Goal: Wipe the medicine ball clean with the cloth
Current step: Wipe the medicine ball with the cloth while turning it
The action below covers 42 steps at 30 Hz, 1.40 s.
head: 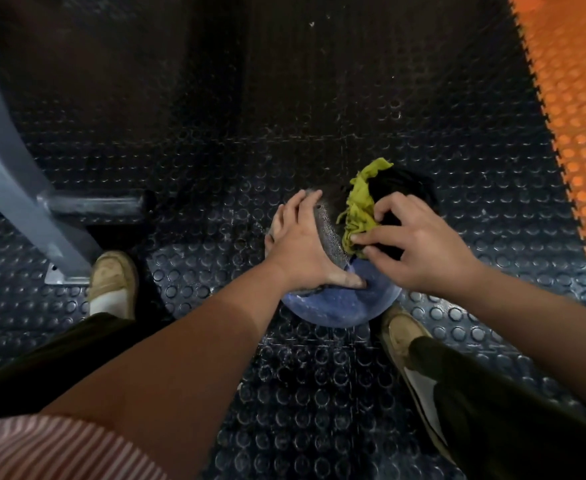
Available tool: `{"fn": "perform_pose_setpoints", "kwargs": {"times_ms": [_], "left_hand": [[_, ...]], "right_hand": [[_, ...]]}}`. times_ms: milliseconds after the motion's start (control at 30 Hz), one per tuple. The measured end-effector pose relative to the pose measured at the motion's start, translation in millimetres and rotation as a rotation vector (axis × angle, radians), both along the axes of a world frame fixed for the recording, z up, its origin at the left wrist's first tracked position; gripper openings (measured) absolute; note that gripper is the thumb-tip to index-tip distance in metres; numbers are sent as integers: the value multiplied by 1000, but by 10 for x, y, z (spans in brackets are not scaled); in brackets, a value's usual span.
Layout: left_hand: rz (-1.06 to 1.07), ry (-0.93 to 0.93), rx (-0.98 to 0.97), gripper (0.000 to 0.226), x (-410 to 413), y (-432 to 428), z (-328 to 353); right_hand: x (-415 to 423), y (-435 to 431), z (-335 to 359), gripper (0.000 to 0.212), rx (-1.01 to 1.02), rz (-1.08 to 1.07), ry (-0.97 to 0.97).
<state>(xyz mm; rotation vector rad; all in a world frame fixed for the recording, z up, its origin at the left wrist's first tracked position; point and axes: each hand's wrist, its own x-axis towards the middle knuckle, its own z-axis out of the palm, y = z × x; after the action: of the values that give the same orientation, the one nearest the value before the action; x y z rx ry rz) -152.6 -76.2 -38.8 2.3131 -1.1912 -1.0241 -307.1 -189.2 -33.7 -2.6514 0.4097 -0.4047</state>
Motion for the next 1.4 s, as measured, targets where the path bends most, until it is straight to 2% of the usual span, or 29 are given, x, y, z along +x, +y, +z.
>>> {"fn": "perform_pose_setpoints", "kwargs": {"times_ms": [233, 467, 600, 767, 867, 1000, 1100, 1167, 1333, 1400], "left_hand": [[62, 27, -32, 134, -18, 108, -30], [81, 7, -26, 138, -59, 38, -22], [104, 7, -41, 138, -87, 43, -17], [122, 5, -77, 127, -58, 103, -44], [108, 17, -84, 129, -67, 149, -50], [108, 17, -59, 136, -95, 162, -29], [99, 18, -31, 136, -74, 100, -15], [95, 23, -22, 135, -40, 59, -7], [105, 33, -63, 129, -6, 86, -14], [101, 21, -75, 132, -52, 119, -28]], "right_hand": [[-38, 262, -25, 29, -36, 152, 38], [74, 93, -25, 33, 26, -77, -39], [129, 51, -37, 21, 101, -183, -51], [48, 350, 0, 31, 16, 33, -7], [26, 282, -10, 29, -57, 99, 1], [43, 43, -29, 24, 72, -19, -39], [96, -171, -44, 12, 178, -137, 0], [114, -160, -40, 14, 178, -149, -8], [71, 217, -5, 28, 33, 92, -5], [70, 128, 9, 28, 41, 101, 20]]}}
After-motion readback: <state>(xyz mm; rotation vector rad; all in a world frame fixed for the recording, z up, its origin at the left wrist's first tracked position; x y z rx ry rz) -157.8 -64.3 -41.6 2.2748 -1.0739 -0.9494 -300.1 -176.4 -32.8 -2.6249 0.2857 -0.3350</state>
